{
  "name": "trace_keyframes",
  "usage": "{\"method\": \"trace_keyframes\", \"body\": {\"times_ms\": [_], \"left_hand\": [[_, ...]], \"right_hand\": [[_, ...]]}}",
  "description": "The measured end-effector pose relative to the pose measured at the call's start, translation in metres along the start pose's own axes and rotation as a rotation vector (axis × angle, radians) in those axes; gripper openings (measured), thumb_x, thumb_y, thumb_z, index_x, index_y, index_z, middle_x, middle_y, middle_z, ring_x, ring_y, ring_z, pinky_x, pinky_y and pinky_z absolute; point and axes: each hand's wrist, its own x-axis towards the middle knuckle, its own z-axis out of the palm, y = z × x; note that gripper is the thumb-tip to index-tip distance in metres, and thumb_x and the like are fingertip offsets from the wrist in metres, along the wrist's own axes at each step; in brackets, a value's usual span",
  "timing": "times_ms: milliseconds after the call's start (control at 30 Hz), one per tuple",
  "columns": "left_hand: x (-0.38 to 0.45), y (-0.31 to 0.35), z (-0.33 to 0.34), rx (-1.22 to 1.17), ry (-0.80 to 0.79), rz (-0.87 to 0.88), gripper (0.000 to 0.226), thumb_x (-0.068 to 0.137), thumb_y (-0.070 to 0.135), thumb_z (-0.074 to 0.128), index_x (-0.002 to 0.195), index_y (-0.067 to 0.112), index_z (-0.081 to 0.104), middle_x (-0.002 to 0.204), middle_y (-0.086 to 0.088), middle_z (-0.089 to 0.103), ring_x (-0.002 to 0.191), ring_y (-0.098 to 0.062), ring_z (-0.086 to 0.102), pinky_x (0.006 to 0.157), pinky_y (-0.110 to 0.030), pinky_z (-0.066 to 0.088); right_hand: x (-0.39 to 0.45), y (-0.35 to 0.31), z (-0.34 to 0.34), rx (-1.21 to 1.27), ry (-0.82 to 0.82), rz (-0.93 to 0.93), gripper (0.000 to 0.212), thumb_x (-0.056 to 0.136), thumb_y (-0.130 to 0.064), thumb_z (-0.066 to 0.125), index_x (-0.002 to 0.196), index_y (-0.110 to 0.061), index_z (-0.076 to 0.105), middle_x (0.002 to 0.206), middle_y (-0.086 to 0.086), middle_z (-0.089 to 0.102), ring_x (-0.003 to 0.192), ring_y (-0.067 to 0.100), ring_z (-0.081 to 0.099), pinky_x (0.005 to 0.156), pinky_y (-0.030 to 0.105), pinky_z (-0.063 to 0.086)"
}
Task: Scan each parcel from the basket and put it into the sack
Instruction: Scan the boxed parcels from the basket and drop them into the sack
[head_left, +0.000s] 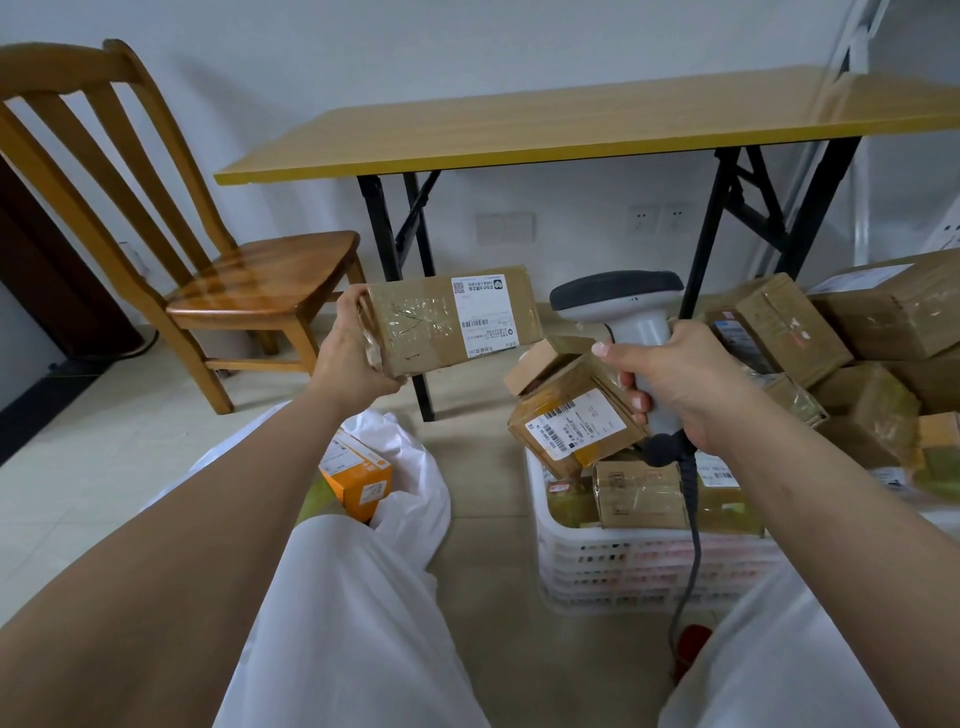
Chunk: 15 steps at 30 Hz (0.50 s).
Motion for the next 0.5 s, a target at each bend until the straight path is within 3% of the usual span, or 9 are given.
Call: {"method": "trace_keyframes", "body": {"times_ms": [500], "left_hand": [[-0.0036,0.0026,-0.0034,0.005,0.007,-0.008,0.103,0.065,-0.002,0.083,0.146,0.011,0.021,0.115,0.004,0.048,0.100,-0.015,0.050,0.082,-0.028,0.041]], "right_hand": [[-0.0004,0.0017,-0.0022,-0.002,-0.038,0.004,0.020,0.090,-0.022,0.070,0.089,-0.009,0.055,0.065,0.005,0.054,0.043,0.010,0.046,0.046,0.025,0.043]]}}
